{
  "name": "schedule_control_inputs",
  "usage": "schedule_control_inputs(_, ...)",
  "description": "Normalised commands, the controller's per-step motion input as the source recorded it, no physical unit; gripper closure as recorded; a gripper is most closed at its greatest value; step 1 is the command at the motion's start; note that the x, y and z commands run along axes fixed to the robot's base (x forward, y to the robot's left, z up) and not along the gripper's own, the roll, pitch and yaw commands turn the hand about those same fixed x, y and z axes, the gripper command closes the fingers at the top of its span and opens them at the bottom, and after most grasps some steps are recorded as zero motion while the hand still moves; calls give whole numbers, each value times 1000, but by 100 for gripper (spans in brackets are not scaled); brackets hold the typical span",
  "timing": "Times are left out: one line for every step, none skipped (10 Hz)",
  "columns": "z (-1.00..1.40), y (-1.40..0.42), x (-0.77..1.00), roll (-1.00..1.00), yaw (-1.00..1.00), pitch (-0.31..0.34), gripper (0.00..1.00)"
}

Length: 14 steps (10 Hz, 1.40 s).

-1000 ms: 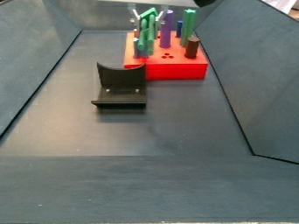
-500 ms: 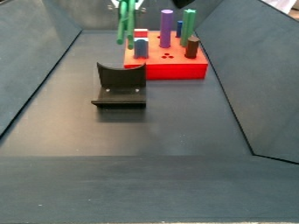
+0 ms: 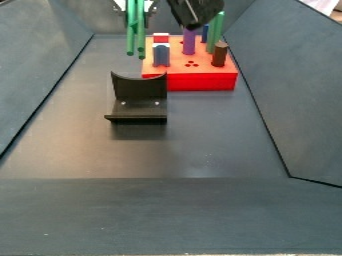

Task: Pick up the 3 prong object. Move up. Rotate the 3 prong object. Place the 3 prong object on the fixture. Regrasp the 3 prong object. Move to above the board. Insert the 3 prong object.
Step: Place the 3 prong object on the fixture.

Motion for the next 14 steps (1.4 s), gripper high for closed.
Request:
schedule_control_inputs(-11, 35, 54, -332, -92, 69, 100)
schedule_control_inputs(-6, 24, 62, -213, -89, 66, 100)
schedule_control_inputs(-1000, 130, 126, -1000, -131, 316, 100)
schedule_control_inputs(-1000, 135, 129, -1000, -135, 305, 100)
schedule_control_inputs(-1000, 138, 147, -1000, -211, 314, 100)
schedule_control_inputs(-1000, 134, 153, -898, -251, 278, 100)
schedule_control_inputs(-1000, 135, 160, -670, -284, 175, 100)
schedule_control_inputs(-1000, 138, 161, -553, -290, 127, 100)
schedule_control_inputs(-1000, 136, 175, -330, -275, 47, 100)
schedule_control_inputs(-1000, 130, 185, -231, -249, -4, 100)
schedule_control_inputs(-702, 100, 135, -172, -206, -47, 100)
schedule_control_inputs(-559, 87, 117, -155, -178, -61, 100)
schedule_control_inputs(-306, 63, 91, -124, -129, -83, 100)
schedule_control_inputs(-254, 70, 76, -106, -109, -95, 100)
